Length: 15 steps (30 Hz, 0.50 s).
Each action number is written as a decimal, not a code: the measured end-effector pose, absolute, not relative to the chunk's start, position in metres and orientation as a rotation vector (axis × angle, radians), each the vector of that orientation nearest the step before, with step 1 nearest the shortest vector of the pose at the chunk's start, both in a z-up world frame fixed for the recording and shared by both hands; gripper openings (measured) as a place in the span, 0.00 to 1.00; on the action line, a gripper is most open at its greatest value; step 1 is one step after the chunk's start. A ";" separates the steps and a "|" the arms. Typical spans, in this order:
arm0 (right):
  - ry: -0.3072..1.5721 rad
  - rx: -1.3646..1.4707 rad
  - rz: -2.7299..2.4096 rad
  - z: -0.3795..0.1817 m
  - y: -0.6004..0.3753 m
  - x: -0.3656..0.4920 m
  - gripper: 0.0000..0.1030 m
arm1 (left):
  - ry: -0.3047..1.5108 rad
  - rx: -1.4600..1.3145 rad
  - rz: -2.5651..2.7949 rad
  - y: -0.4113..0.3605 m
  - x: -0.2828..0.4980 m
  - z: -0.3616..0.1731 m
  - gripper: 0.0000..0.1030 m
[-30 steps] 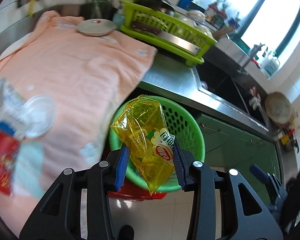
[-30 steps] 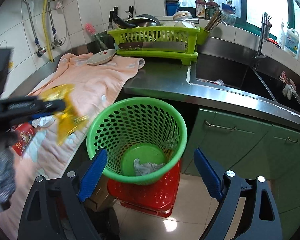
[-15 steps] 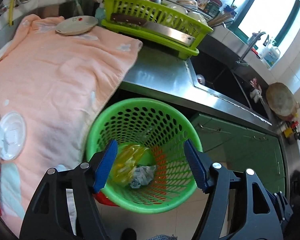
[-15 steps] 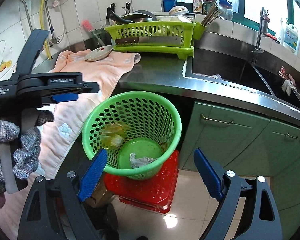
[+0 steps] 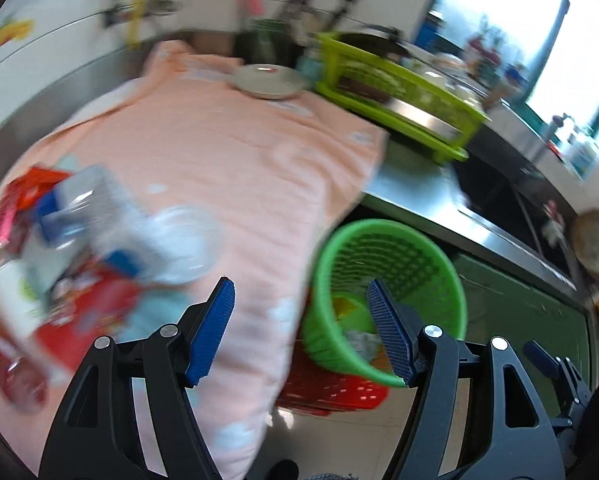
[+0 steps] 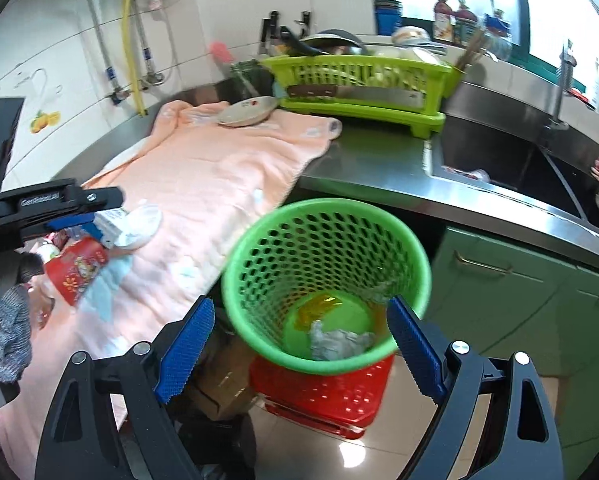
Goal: Collect trash
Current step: 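Carry the yellow chip bag into the green basket and release with the left gripper, then grasp the yellow drink bottle with the left gripper while the right gripper grasps the white paper cup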
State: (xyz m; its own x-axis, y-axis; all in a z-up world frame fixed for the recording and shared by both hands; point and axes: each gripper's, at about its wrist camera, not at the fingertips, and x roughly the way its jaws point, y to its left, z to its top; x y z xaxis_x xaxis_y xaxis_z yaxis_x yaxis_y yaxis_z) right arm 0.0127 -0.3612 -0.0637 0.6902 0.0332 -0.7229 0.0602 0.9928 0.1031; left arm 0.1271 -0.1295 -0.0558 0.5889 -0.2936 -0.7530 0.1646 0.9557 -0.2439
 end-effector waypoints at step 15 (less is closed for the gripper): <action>0.792 0.046 0.231 -0.054 -0.256 0.047 0.82 | 0.855 -0.419 0.345 0.077 0.075 -0.049 0.67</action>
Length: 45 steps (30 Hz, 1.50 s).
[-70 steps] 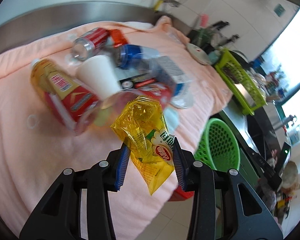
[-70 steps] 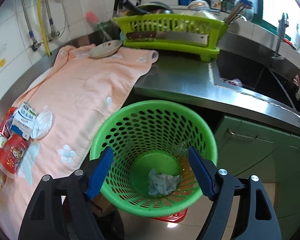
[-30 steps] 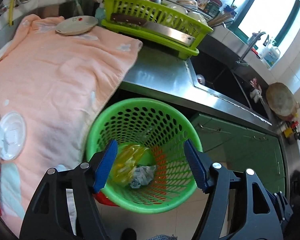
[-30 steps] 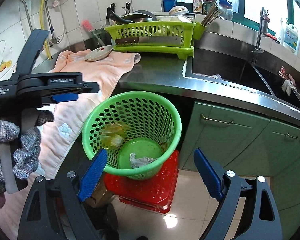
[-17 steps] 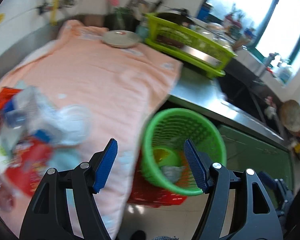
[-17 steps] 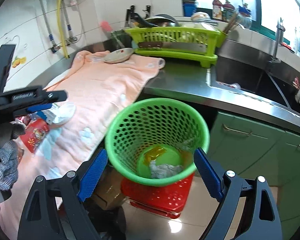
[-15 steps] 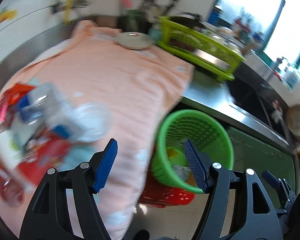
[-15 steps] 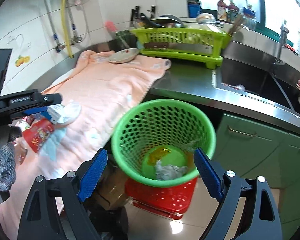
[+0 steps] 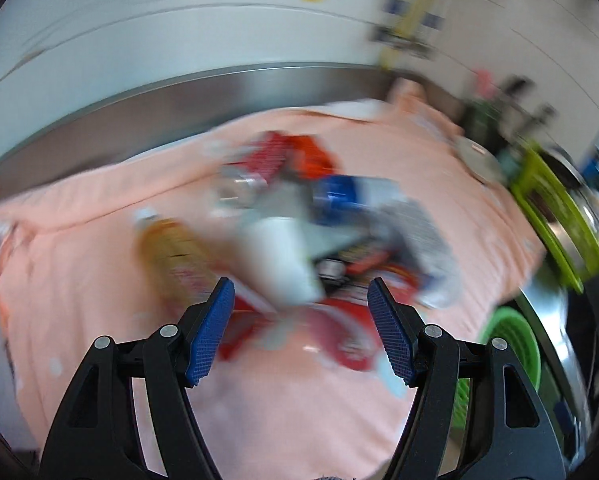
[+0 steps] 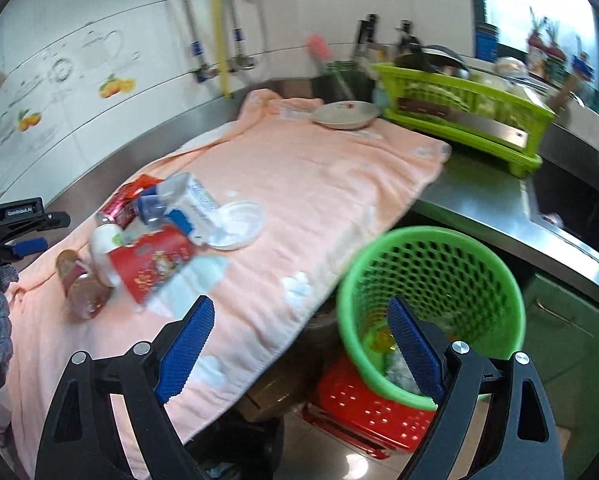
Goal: Collect trash
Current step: 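Grasp the yellow drink bottle with the left gripper while the right gripper grasps the white paper cup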
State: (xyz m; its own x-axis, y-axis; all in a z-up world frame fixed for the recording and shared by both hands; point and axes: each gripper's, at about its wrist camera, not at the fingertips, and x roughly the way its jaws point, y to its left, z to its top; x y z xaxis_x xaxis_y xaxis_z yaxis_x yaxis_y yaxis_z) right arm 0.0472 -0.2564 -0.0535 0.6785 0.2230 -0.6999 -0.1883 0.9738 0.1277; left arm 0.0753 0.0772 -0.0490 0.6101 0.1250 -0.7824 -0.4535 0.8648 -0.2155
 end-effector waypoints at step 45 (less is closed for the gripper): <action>0.813 -0.113 0.563 -0.034 -0.105 0.116 0.82 | 1.133 -0.703 0.427 0.172 0.093 -0.145 0.72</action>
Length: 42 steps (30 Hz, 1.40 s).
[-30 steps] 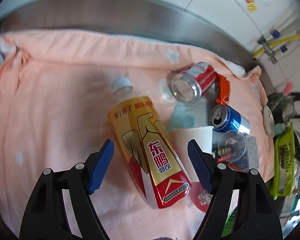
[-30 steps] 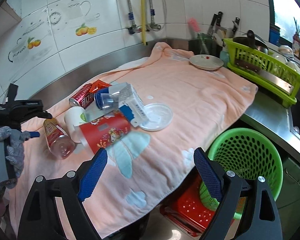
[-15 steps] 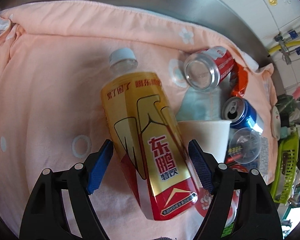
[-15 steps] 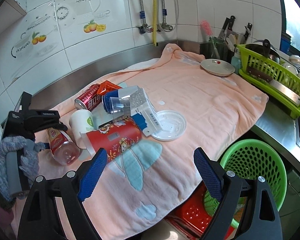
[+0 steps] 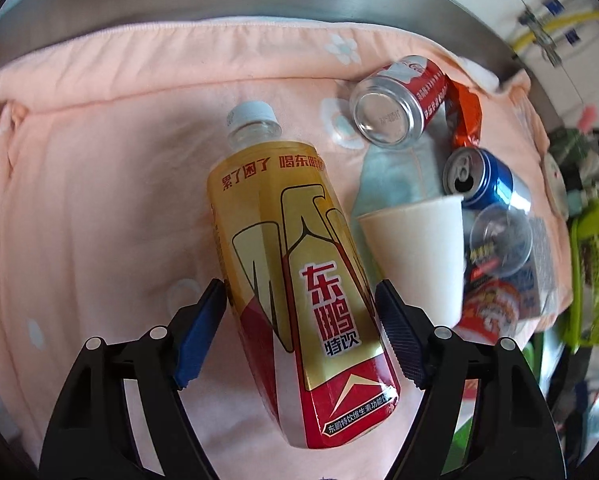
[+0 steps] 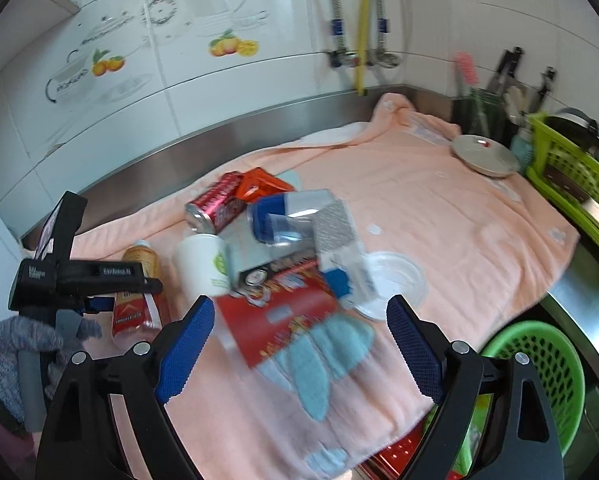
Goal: Collect trash
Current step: 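Grasp the yellow drink bottle with the left gripper while the right gripper grasps the white paper cup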
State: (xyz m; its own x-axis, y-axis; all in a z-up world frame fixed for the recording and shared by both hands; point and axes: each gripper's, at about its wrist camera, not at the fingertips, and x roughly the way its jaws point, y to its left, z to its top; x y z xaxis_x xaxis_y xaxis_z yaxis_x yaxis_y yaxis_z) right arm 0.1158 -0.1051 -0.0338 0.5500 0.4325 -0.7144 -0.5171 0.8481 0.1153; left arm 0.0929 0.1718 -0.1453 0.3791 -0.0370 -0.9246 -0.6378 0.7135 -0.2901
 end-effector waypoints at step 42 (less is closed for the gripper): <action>1.116 -0.336 0.837 -0.118 0.075 0.181 0.59 | 1.166 -0.507 0.353 0.217 0.031 -0.144 0.73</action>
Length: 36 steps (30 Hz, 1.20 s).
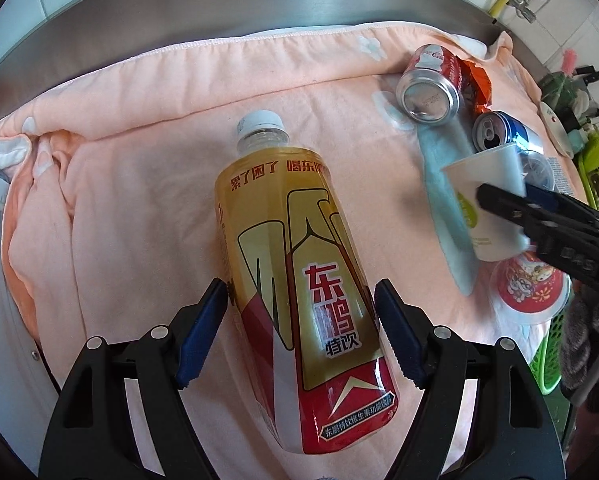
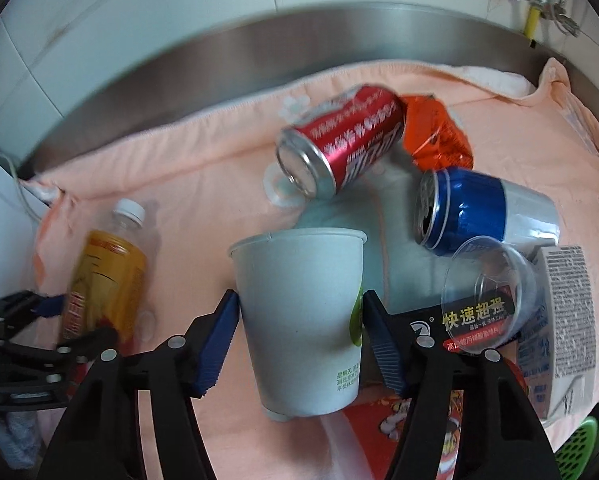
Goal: Collect trash
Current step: 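Grasp the yellow drink bottle with the left gripper while the right gripper grasps the white paper cup, then carry the white paper cup into the green basket and open the right gripper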
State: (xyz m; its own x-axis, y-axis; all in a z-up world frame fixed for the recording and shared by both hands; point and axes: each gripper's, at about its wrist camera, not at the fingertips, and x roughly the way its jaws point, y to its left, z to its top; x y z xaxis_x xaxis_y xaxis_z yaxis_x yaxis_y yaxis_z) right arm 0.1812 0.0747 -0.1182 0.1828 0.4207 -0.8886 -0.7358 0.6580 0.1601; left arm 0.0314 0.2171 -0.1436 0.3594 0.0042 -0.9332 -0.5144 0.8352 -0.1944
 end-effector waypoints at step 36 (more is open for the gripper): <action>0.913 0.106 0.248 -0.046 -0.270 0.134 0.59 | 1.218 -0.362 0.375 0.207 0.066 -0.147 0.70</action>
State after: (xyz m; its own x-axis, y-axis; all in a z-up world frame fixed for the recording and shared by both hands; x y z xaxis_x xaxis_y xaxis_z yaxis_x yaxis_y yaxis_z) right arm 0.1336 -0.2695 -0.0463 0.5848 0.2572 -0.7693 -0.1677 0.9662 0.1956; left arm 0.0656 0.2066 -0.1468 0.2996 0.0844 -0.9503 -0.4644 0.8830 -0.0680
